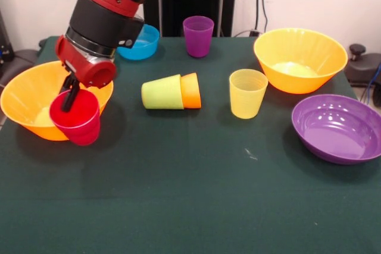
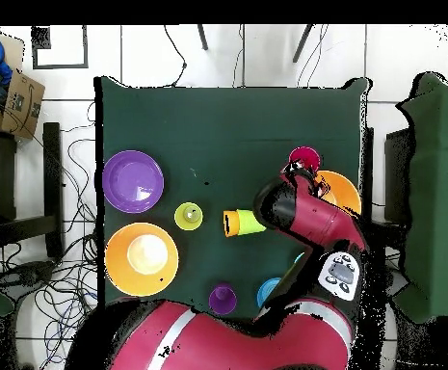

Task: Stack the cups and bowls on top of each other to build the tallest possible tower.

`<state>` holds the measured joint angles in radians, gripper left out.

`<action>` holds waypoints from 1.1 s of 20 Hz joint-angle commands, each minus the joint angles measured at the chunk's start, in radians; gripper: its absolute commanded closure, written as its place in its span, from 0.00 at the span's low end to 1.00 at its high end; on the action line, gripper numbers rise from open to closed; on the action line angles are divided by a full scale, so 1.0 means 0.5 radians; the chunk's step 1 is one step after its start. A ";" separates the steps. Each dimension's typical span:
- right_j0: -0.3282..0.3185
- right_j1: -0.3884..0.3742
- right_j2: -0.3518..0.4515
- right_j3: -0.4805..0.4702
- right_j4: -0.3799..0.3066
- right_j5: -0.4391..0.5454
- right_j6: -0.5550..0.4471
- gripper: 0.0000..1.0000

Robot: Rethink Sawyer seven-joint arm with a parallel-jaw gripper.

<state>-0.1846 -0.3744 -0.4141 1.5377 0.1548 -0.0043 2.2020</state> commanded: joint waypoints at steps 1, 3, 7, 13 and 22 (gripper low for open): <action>-0.088 -0.026 0.259 -0.055 -0.002 -0.124 0.265 1.00; -0.122 -0.044 0.313 -0.038 -0.007 -0.140 0.274 1.00; -0.170 -0.067 0.416 0.012 0.005 -0.221 0.338 1.00; -0.179 -0.072 0.463 0.062 0.053 -0.343 0.428 1.00; -0.080 0.003 0.475 0.177 0.279 -0.695 0.640 1.00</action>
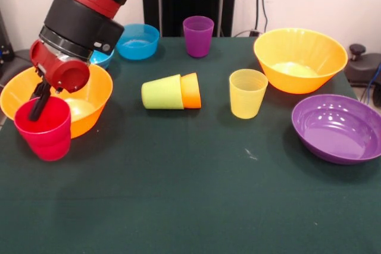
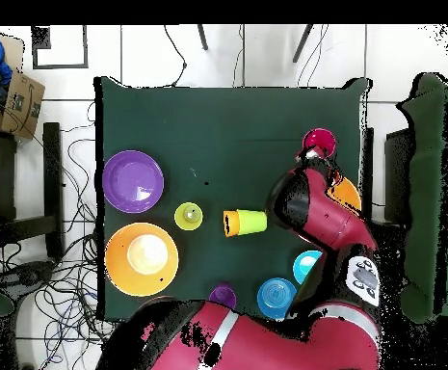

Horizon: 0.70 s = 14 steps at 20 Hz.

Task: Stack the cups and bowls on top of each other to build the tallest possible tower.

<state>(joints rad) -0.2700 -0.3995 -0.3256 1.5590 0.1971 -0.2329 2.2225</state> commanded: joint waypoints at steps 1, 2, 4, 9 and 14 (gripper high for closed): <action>0.113 0.071 0.300 0.143 0.234 -0.261 0.617 1.00; 0.127 0.075 0.306 0.155 0.266 -0.266 0.633 1.00; 0.141 0.077 0.326 0.176 0.314 -0.263 0.655 1.00; 0.197 0.121 0.339 0.181 0.415 -0.297 0.689 1.00; 0.177 0.129 0.414 0.201 0.405 -0.291 0.751 1.00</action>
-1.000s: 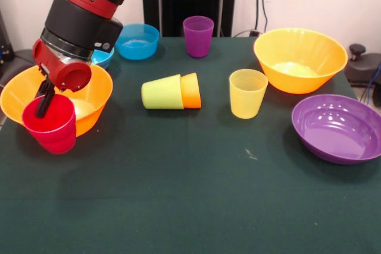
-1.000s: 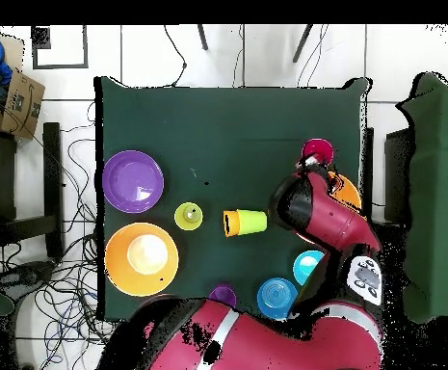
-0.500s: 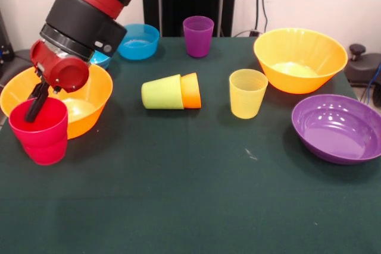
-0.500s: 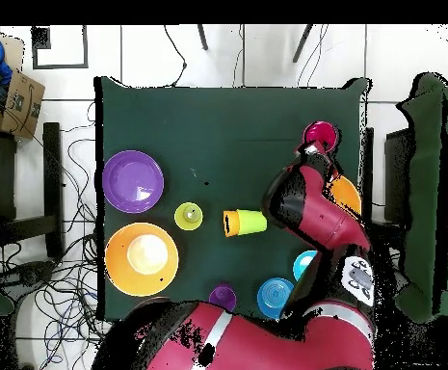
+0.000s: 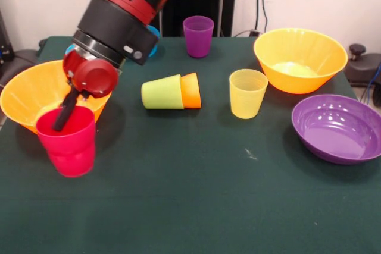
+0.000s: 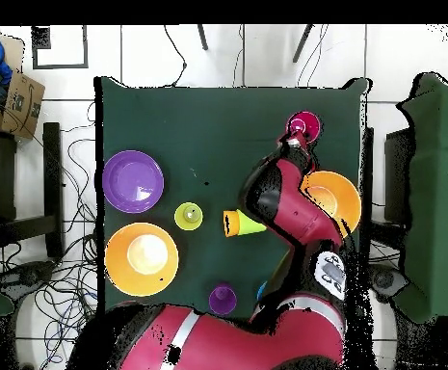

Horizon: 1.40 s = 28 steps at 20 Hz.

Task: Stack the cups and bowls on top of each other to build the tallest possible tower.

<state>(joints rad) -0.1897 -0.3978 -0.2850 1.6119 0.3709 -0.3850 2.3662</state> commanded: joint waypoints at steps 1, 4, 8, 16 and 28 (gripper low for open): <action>0.008 0.125 0.352 0.099 0.047 0.018 0.474 1.00; 0.000 0.122 0.386 0.110 0.042 0.077 0.470 1.00; -0.007 0.108 0.396 0.122 0.041 0.256 0.373 1.00; 0.061 0.132 0.258 0.091 0.057 0.430 0.196 1.00; 0.323 0.274 -0.082 -0.018 0.215 0.593 0.130 1.00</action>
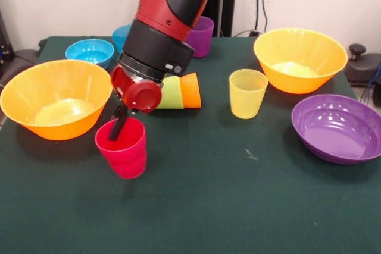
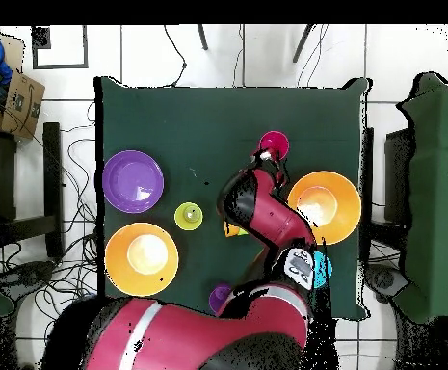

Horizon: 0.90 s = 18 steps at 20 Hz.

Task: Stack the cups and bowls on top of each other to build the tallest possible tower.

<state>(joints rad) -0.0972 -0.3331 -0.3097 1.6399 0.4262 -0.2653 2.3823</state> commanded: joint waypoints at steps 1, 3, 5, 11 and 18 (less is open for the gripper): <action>0.153 0.156 -0.059 -0.085 0.107 0.374 0.093 1.00; 0.174 0.178 -0.094 -0.105 0.109 0.402 0.085 1.00; 0.177 0.197 -0.113 -0.131 0.090 0.424 0.074 1.00; 0.202 0.249 -0.164 -0.185 0.047 0.468 0.066 1.00; 0.230 0.276 -0.229 -0.222 0.000 0.485 0.052 1.00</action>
<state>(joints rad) 0.0047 -0.2234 -0.4584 1.6138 0.4448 -0.1483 2.3823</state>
